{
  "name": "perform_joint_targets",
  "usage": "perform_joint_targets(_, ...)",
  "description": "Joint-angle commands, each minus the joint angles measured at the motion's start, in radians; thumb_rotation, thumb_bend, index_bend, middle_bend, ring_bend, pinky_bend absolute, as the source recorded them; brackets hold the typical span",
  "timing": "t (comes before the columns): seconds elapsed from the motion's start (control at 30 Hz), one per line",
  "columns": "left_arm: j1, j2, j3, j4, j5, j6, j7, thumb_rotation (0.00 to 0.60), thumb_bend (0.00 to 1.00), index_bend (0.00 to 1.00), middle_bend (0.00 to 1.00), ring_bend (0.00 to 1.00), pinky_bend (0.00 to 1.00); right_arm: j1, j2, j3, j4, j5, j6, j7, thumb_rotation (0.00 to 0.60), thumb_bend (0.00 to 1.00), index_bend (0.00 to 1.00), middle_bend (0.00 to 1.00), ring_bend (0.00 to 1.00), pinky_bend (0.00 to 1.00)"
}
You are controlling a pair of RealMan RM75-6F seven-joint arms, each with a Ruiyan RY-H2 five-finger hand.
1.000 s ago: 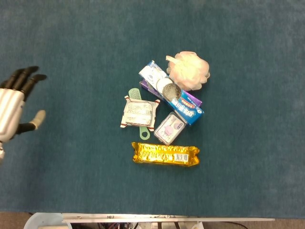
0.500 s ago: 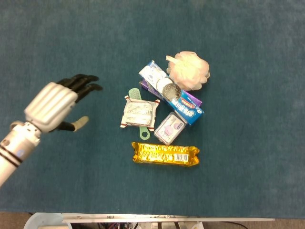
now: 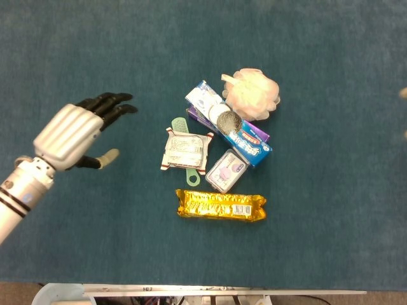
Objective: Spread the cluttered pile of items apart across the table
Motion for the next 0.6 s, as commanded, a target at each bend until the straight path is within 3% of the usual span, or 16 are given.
perform_joint_targets(0.03, 0.021, 0.027, 0.012, -0.016, -0.005, 0.028, 0.010, 0.600, 0.32, 0.16, 0.10, 0.11, 0.26, 0.059, -0.006, 0.007, -0.017, -0.039, -0.065, -0.018, 0.600, 0.20, 0.28, 0.38, 0.27, 0.41)
perform_joint_targets(0.2, 0.053, 0.067, 0.028, -0.035, -0.009, 0.067, 0.013, 0.600, 0.32, 0.16, 0.10, 0.11, 0.26, 0.146, -0.020, 0.006, -0.023, -0.080, -0.177, -0.054, 0.600, 0.17, 0.20, 0.32, 0.23, 0.39)
perform_joint_targets(0.37, 0.084, 0.104, 0.045, -0.052, -0.011, 0.101, 0.011, 0.600, 0.32, 0.15, 0.10, 0.11, 0.26, 0.238, -0.057, 0.005, -0.037, -0.094, -0.304, -0.123, 0.600, 0.07, 0.13, 0.27, 0.19, 0.37)
perform_joint_targets(0.6, 0.120, 0.137, 0.063, -0.072, -0.001, 0.142, 0.000, 0.600, 0.32, 0.15, 0.10, 0.11, 0.26, 0.324, -0.133, -0.014, -0.085, -0.088, -0.424, -0.191, 0.600, 0.00, 0.10, 0.24, 0.18, 0.36)
